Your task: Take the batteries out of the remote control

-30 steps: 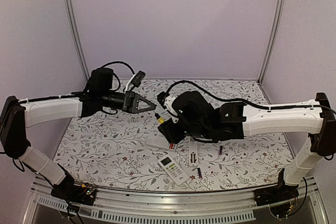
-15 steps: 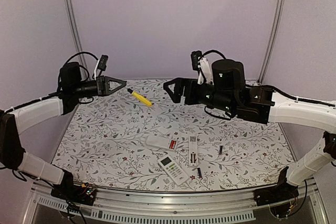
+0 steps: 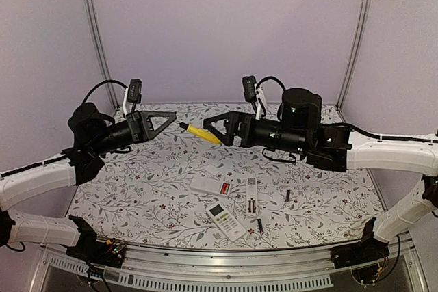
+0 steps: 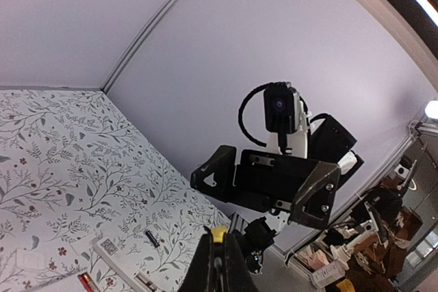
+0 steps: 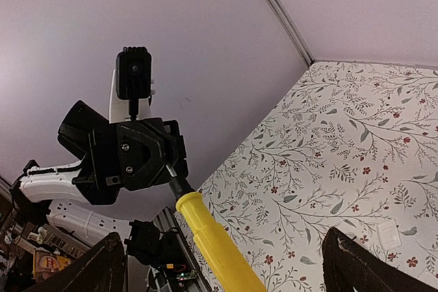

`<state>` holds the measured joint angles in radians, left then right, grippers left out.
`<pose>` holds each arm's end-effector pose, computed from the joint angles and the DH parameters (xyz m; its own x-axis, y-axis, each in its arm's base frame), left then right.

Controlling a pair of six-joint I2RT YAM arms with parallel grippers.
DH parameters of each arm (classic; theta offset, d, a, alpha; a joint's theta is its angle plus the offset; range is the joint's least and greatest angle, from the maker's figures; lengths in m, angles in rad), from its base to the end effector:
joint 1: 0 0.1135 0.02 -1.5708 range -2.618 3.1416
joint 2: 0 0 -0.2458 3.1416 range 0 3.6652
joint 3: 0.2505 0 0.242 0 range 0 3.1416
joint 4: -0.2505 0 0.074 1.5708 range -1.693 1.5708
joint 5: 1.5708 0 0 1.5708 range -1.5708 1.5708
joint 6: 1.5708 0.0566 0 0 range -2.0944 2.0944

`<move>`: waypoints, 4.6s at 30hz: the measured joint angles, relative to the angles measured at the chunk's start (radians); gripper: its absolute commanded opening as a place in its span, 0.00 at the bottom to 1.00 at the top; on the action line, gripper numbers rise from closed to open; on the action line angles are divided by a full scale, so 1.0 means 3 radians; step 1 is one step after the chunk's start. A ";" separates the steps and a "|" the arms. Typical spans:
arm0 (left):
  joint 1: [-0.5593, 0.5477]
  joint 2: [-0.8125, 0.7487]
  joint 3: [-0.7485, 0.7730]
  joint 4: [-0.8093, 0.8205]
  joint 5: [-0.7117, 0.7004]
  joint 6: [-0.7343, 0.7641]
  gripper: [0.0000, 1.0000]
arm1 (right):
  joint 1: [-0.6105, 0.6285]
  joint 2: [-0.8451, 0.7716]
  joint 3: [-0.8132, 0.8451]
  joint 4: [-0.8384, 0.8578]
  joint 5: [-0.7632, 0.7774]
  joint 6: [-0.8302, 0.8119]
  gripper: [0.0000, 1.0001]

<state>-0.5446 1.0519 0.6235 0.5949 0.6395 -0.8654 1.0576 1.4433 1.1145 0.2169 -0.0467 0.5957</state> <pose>0.1998 -0.1605 0.3039 -0.6079 -0.3460 -0.7147 0.7038 0.1819 -0.6867 0.1743 0.3147 0.3238 -0.5464 0.1720 -0.8197 -0.7084 0.4271 0.5619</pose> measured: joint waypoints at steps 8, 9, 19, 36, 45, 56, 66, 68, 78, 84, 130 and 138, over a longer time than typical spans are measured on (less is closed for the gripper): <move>-0.0329 0.0135 -0.0099 0.0690 -0.0420 -0.0429 0.00 | -0.0018 -0.0029 -0.0083 0.0228 -0.0540 0.0130 0.98; -0.0340 0.0170 -0.0098 0.0743 -0.0430 -0.0454 0.00 | -0.0020 -0.0028 -0.0083 0.0262 -0.0594 0.0154 0.97; -0.0354 0.0347 -0.0093 0.1057 -0.0399 -0.0613 0.00 | -0.0046 -0.0027 -0.0153 0.0656 -0.0727 0.0498 0.65; -0.0374 0.0421 -0.0093 0.1263 -0.0314 -0.0673 0.00 | -0.0058 0.0137 -0.0148 0.0871 -0.0863 0.0763 0.25; -0.0404 0.0422 -0.0072 0.1270 -0.0323 -0.0713 0.39 | -0.0060 0.0117 -0.0174 0.0898 -0.0790 0.0809 0.00; -0.0498 0.0346 -0.0113 0.0220 -0.0684 -0.0624 0.78 | -0.0170 -0.0268 -0.0464 0.0259 -0.0324 0.0524 0.00; -0.0575 0.0608 -0.0537 -0.0318 -0.0989 -0.0933 0.81 | -0.0514 -0.0285 -0.0579 -0.0772 -0.0042 -0.0136 0.00; -0.0579 0.0732 -0.0544 -0.0384 -0.1026 -0.0979 0.81 | -0.0514 -0.0198 -0.0579 -0.0923 -0.0017 -0.0287 0.00; -0.0586 0.1232 -0.0553 -0.0417 -0.1036 -0.1053 0.82 | -0.0519 0.0182 -0.0577 -0.1280 0.0243 -0.0856 0.00; -0.0603 0.1479 -0.0553 -0.0395 -0.1038 -0.1047 0.83 | -0.0519 0.0432 -0.0575 -0.1310 0.0249 -0.0970 0.00; -0.0565 0.2698 0.1914 -0.3073 -0.1640 0.1862 0.98 | -0.0276 0.0179 -0.0773 -0.1397 0.0081 -0.0835 0.00; -0.0570 0.3077 0.2116 -0.3339 -0.1701 0.2361 1.00 | -0.0168 0.0318 -0.0764 -0.1411 0.0286 -0.0599 0.00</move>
<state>-0.7155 1.9751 1.2583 -0.4068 0.1291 -0.1570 1.0073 1.5387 0.8852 -0.2066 0.0391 0.4160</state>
